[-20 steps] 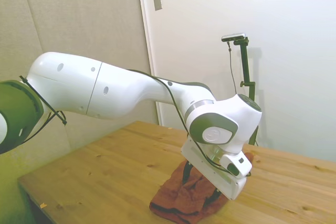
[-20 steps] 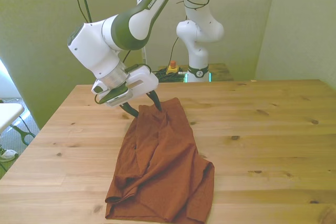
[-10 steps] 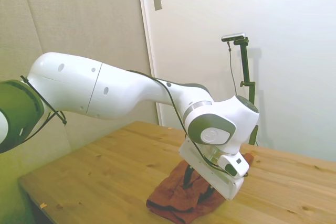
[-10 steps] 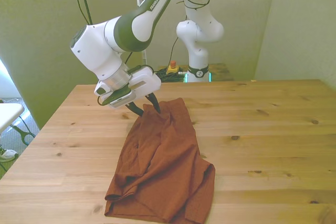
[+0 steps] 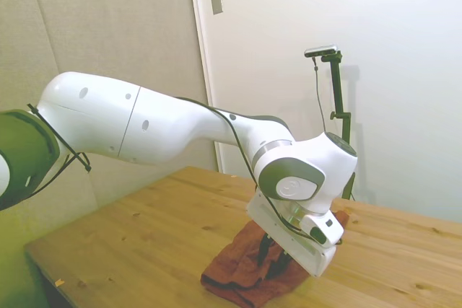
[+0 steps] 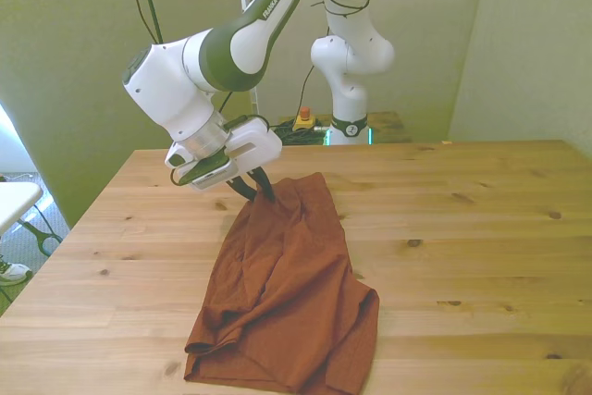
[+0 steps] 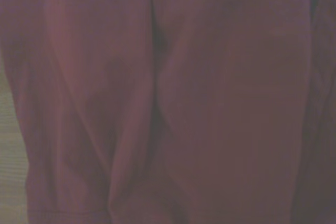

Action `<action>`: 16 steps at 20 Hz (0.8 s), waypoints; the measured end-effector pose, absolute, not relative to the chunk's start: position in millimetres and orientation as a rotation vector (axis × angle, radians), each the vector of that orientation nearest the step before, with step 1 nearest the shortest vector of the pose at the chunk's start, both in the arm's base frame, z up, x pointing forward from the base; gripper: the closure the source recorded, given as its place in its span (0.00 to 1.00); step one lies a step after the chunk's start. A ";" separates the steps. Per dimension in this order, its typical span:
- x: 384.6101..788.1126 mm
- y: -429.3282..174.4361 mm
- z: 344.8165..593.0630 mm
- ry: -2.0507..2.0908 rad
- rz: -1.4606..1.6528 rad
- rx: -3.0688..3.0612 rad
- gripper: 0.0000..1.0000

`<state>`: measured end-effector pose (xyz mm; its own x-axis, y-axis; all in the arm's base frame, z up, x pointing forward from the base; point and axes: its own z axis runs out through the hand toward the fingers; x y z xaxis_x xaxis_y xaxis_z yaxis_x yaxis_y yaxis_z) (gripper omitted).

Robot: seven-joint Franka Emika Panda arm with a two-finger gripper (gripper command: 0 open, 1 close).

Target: Unfold the shorts

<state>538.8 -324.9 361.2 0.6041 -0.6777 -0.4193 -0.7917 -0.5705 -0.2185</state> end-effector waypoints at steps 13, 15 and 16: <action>528.0 -357.5 394.1 1.228 0.324 -2.445 1.00; 532.5 -355.0 402.3 1.213 0.315 -2.451 1.00; 536.2 -351.9 406.1 1.203 0.309 -2.455 1.00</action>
